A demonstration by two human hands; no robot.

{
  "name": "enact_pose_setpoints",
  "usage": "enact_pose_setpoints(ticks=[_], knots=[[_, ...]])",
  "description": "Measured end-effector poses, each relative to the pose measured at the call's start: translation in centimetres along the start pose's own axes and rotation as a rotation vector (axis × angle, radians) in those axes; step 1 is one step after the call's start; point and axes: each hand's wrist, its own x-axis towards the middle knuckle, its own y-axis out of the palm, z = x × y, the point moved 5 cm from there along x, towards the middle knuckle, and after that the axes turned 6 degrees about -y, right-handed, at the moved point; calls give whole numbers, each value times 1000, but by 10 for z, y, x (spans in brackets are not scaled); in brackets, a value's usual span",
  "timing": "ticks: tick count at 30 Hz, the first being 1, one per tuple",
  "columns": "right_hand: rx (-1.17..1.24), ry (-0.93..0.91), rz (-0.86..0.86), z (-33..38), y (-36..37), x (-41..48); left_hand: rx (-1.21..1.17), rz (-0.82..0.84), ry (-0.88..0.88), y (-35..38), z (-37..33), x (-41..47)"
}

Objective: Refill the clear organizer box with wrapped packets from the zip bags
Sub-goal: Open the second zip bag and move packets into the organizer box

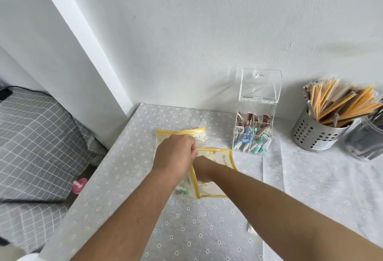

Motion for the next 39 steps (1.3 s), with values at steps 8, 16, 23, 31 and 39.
enact_pose_setpoints(ticks=[8, 16, 23, 31, 39], knots=[[281, 99, 33, -9, 3, -3, -3, -4, -3, 1, 2, 0], [236, 149, -59, -2, -5, -12, 24, 4, -9, 4, 3, 0], [234, 43, -310, 2, -43, -64, 65, 14, -41, -1, -2, 6], [628, 135, -731, -54, -98, -175, 132, 33, -74, 5, -12, 16], [533, 432, -1045, -124, -138, -205, 134, 38, -72, 7, -14, 13]])
